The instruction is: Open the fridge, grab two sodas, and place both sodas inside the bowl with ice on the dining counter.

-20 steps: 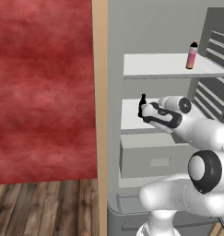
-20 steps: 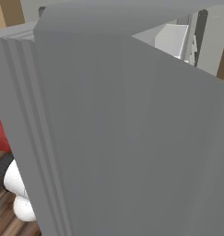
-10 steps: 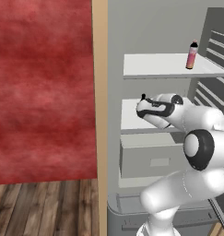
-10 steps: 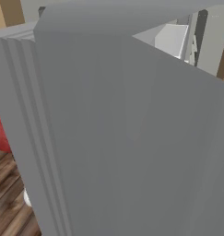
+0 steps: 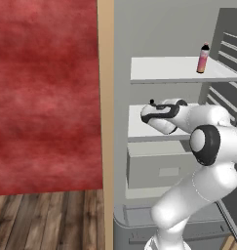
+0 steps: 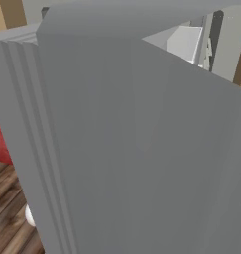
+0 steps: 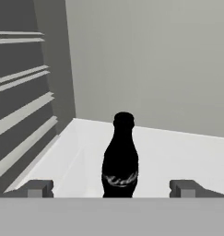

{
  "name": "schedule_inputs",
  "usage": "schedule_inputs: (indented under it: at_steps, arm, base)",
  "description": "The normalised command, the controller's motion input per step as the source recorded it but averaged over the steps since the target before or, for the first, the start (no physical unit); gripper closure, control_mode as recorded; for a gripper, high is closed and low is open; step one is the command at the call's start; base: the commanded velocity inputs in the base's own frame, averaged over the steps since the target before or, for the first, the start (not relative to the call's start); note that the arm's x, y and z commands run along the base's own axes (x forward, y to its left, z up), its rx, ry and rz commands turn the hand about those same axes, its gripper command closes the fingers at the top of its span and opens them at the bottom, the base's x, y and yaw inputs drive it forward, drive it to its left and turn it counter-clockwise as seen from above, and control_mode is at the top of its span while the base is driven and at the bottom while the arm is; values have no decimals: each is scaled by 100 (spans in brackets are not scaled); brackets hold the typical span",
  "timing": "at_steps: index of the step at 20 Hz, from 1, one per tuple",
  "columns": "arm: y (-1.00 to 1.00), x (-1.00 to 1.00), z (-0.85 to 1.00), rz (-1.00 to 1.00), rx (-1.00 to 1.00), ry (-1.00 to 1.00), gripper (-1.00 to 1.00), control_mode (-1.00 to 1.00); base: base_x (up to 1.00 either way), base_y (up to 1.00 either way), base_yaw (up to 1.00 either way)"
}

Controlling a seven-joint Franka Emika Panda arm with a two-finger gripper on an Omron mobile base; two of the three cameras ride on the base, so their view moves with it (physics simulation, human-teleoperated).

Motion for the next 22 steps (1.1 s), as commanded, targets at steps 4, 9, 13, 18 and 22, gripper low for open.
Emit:
schedule_inputs:
  at_steps: [4, 9, 13, 18, 22]
  arm:
    - [-3, 24, -16, 0, 0, 0, -100, -100]
    - [-6, 22, -18, 0, 0, 0, -100, -100]
    - [-6, 18, -18, 0, 0, 0, -100, -100]
    - [-3, 16, -17, 0, 0, 0, -100, -100]
    - [-2, 16, -18, 0, 0, 0, -100, -100]
  base:
    - [0, 0, 0]
    - [0, 0, 0]
    - [0, 0, 0]
    - [0, 0, 0]
    - [0, 0, 0]
